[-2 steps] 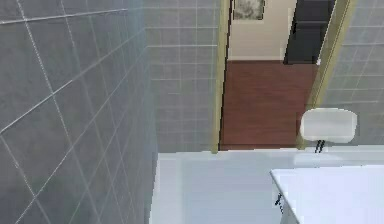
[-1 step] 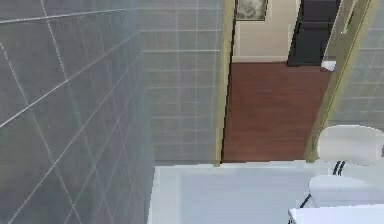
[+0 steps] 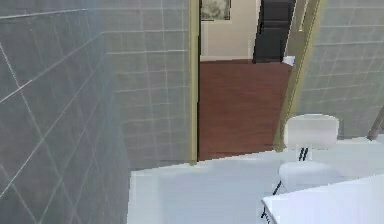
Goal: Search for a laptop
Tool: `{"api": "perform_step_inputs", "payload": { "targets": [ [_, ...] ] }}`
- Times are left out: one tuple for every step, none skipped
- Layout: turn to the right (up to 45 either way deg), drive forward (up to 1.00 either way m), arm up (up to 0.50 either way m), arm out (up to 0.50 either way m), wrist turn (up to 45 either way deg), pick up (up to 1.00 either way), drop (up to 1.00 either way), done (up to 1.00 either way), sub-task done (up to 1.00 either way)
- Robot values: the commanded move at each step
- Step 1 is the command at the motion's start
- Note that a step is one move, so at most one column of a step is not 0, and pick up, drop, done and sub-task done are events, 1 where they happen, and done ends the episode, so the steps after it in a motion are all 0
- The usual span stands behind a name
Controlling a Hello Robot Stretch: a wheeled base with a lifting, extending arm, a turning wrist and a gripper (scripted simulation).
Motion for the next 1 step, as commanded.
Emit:
{"api": "perform_step_inputs", "payload": {
  "targets": [
    [0.0,0.6,0.0,0.0,0.0,0.0,0.0,0.0,0.0]
  ]
}}
